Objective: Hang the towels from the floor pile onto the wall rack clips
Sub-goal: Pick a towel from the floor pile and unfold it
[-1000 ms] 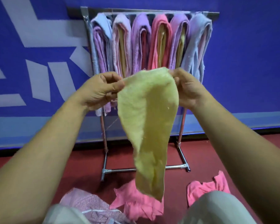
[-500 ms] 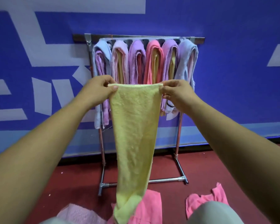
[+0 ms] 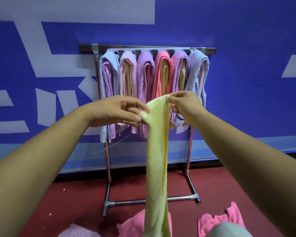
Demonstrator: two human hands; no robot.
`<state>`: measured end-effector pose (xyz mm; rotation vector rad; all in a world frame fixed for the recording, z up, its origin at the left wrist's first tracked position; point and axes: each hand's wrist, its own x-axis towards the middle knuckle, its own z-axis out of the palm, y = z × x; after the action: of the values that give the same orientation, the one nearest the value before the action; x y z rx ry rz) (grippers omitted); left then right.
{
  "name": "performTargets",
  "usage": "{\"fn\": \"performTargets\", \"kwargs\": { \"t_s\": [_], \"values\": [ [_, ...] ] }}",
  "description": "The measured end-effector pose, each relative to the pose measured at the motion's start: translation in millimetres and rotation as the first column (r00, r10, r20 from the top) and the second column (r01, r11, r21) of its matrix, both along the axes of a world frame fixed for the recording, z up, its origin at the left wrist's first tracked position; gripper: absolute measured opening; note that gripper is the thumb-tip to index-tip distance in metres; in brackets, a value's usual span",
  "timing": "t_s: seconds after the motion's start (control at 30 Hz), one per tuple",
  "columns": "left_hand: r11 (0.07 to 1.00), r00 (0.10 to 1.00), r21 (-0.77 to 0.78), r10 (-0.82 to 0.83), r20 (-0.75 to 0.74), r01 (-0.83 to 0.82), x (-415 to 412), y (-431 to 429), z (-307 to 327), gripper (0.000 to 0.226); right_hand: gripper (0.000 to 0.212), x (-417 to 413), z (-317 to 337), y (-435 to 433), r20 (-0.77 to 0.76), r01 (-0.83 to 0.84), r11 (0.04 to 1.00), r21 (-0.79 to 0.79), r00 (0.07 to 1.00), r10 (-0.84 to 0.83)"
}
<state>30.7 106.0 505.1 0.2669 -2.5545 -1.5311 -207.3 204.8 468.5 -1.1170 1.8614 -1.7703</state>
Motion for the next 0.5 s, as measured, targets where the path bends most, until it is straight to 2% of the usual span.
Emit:
{"fn": "performTargets", "kwargs": {
  "t_s": [0.1,0.17,0.3,0.4,0.5],
  "values": [
    [0.98,1.0,-0.199,0.013,-0.012,-0.015,-7.7,5.3,-1.7,0.025,0.009,3.4,1.4,0.3,-0.029,0.002,1.0,0.003,1.0,-0.002],
    [0.926,0.992,-0.361,0.087,-0.087,-0.113,-12.8,9.2,-1.6,0.018,0.016,9.9,1.3,1.4,-0.034,-0.011,1.0,-0.027,0.999,0.01],
    [0.805,0.946,-0.511,0.187,-0.266,-0.303,-20.5,4.7,-5.0,0.009,0.018,24.8,0.0,1.6,-0.036,-0.121,0.987,-0.104,0.992,0.118],
    [0.758,0.891,-0.501,0.236,-0.387,-0.418,-26.6,0.4,-8.7,0.005,0.015,36.9,3.4,1.8,-0.031,-0.217,0.967,-0.133,0.976,0.214],
    [0.751,0.851,-0.434,0.325,-0.413,-0.498,-28.5,-3.1,-8.9,0.009,0.015,49.1,8.7,3.9,-0.035,-0.263,0.953,-0.149,0.965,0.261]
  ]
}}
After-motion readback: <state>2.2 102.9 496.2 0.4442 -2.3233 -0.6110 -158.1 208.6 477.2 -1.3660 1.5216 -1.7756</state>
